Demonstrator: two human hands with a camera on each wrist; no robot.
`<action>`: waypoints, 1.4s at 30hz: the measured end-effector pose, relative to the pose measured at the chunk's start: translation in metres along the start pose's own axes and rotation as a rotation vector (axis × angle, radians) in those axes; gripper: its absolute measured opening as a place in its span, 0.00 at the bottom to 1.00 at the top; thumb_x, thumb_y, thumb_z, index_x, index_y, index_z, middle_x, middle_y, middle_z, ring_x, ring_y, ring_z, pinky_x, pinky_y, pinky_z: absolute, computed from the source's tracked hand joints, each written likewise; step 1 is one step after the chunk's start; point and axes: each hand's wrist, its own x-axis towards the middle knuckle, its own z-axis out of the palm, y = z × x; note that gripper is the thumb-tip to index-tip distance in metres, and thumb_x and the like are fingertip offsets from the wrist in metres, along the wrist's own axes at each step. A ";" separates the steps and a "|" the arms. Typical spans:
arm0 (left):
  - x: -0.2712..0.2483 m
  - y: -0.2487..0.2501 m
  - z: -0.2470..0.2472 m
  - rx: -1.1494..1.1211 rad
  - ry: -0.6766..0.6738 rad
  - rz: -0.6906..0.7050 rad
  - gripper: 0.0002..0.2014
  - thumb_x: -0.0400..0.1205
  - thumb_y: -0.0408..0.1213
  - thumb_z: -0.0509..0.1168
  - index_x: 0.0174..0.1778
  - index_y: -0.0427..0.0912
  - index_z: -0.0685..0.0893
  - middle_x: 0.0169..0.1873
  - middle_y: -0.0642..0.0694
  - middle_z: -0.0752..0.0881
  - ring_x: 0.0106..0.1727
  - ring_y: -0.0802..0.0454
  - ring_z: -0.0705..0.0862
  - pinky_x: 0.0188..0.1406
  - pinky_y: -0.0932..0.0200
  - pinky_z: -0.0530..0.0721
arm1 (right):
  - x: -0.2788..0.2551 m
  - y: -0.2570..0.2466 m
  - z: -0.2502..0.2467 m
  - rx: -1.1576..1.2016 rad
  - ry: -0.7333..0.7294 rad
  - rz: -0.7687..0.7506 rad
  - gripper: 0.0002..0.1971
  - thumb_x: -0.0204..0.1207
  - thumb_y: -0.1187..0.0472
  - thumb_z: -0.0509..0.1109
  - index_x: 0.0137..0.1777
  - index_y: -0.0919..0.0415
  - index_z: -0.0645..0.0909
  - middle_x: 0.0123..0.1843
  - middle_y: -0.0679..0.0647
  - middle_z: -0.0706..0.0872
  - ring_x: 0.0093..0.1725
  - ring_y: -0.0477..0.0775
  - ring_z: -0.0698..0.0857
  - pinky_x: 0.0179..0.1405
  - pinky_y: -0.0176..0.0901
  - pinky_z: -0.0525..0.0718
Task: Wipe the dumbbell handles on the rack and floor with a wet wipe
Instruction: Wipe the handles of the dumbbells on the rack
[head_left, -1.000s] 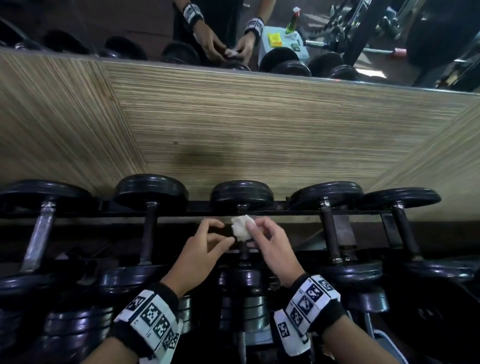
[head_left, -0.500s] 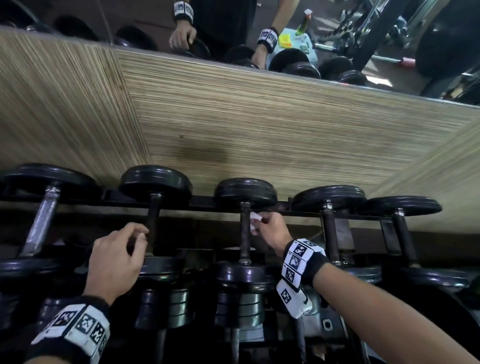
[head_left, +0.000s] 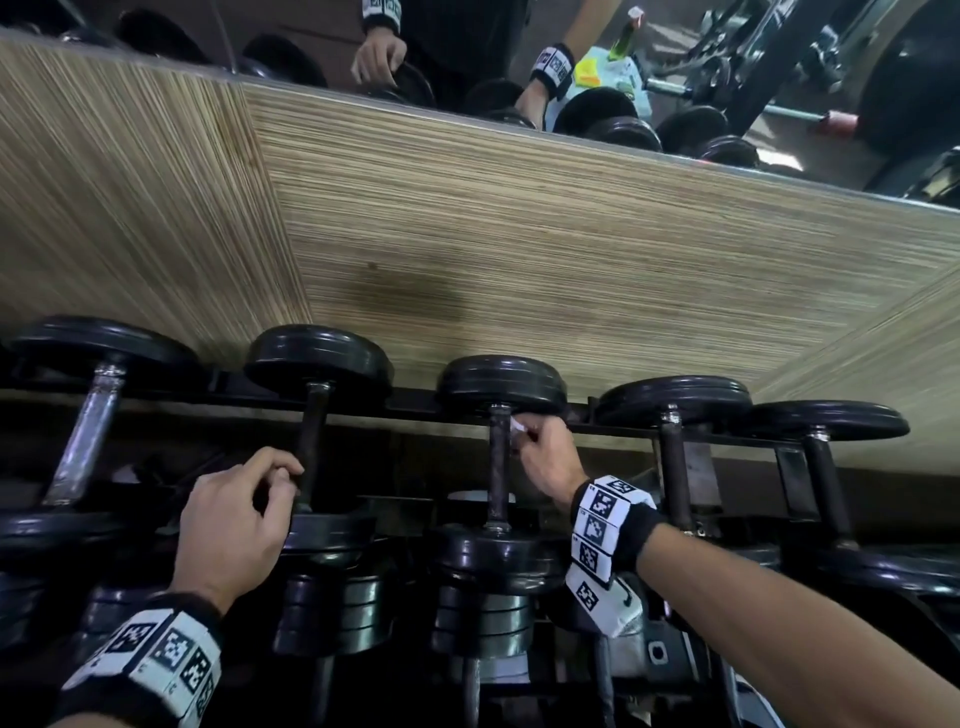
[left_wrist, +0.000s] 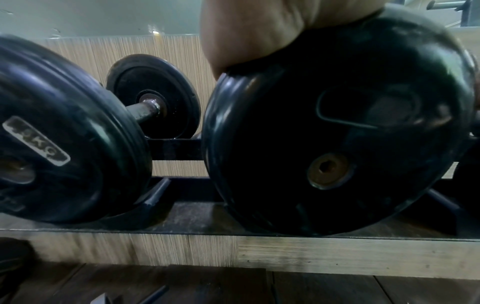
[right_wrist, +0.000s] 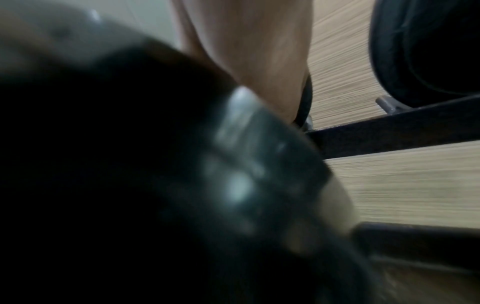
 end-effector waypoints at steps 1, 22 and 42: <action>0.000 0.001 0.000 -0.002 0.002 -0.001 0.10 0.79 0.46 0.55 0.43 0.55 0.83 0.24 0.56 0.85 0.32 0.56 0.82 0.31 0.58 0.76 | 0.002 0.001 0.000 -0.011 -0.016 -0.005 0.10 0.85 0.64 0.67 0.52 0.61 0.90 0.50 0.51 0.93 0.53 0.51 0.89 0.59 0.48 0.85; -0.001 -0.005 0.004 0.006 0.033 -0.045 0.11 0.80 0.47 0.55 0.43 0.52 0.83 0.24 0.55 0.86 0.29 0.50 0.85 0.36 0.49 0.83 | -0.003 0.004 -0.002 -0.024 -0.061 -0.033 0.12 0.84 0.69 0.66 0.42 0.61 0.89 0.42 0.53 0.92 0.44 0.51 0.87 0.52 0.49 0.84; -0.001 0.001 0.002 -0.003 0.059 -0.036 0.10 0.81 0.43 0.57 0.40 0.51 0.83 0.22 0.55 0.85 0.25 0.52 0.84 0.31 0.56 0.80 | -0.034 -0.002 -0.004 0.003 -0.140 -0.020 0.16 0.86 0.70 0.63 0.46 0.61 0.92 0.44 0.47 0.93 0.42 0.37 0.89 0.46 0.30 0.83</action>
